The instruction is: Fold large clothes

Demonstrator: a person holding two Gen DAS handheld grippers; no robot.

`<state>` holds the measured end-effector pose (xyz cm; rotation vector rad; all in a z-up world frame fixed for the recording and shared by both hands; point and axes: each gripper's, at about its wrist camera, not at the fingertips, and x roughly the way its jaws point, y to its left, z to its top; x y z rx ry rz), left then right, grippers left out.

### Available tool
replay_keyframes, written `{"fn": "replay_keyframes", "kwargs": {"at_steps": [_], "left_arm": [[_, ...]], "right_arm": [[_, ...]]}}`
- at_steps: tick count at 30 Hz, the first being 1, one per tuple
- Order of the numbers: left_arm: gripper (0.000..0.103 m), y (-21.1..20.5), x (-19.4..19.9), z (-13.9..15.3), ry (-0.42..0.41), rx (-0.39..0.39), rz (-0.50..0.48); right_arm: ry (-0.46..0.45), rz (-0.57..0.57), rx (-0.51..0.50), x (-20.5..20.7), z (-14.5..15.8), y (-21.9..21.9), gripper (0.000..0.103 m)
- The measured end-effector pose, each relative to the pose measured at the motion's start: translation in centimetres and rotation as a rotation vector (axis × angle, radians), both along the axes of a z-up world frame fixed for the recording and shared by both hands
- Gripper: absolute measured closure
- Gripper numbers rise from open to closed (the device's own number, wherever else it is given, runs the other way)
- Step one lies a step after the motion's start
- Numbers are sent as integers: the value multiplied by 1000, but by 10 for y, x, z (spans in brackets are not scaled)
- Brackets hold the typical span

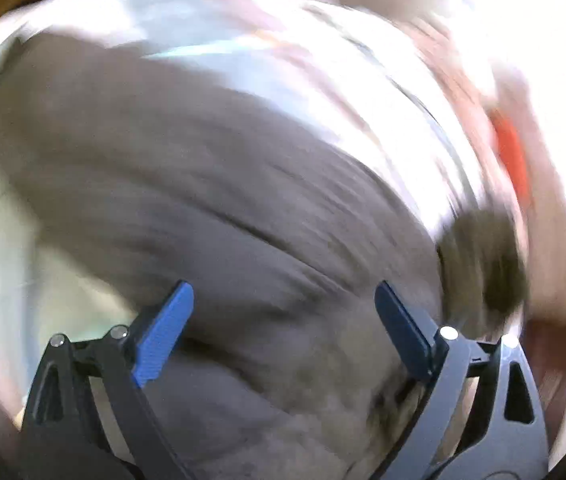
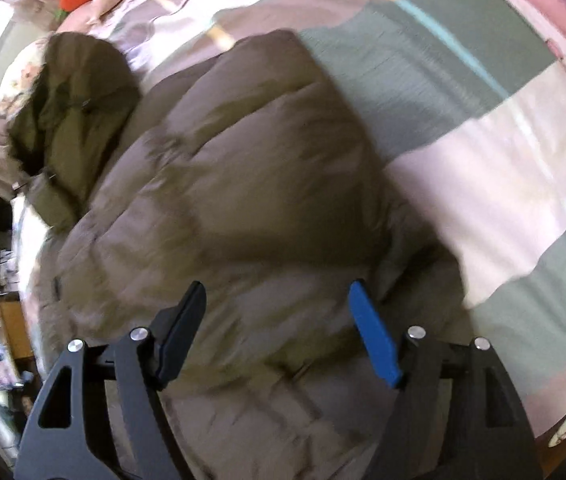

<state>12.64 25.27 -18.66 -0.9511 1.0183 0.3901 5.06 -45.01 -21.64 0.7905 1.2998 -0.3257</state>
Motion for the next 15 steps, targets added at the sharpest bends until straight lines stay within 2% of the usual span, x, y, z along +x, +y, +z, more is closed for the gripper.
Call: {"fn": "replay_keyframes", "kwargs": {"at_steps": [3,4,5,6,7,8,9,10,11,12,13,15], "left_arm": [[10,62,-34,-25,93,-60,246],[10,76,-40,-33,113,-73,291],[10,89,-41,-42,135,-78,312],[10,96,-38,-49,153,-83,303],[17,101,-35,-56,165,-89,284],[29,105,-31,-61,159,-85,266],[67,108,-28,-63,138,-84,252],[91,108,-26,-63,112,-92,229],[98,111,-23,-59,83,-105,210],[100,110,-22,-50,59,-90,211],[100,108,-21,-38,36,-51,209],[101,88,-14,6,-45,99,150]], "right_arm": [[-16,-15,84,-2,6,20,29],[-33,-17,115,-3,8,29,28],[-49,-14,133,-25,10,32,27],[-66,-8,148,-40,13,38,25],[-73,-3,153,-58,19,45,24],[-79,5,160,-57,20,52,24],[-81,14,174,-55,18,59,24],[-76,27,192,-50,13,63,24],[-71,33,204,-52,9,65,24],[-64,33,217,-48,6,67,24],[-58,24,217,-47,6,68,24],[-57,14,207,-60,12,60,24]]}}
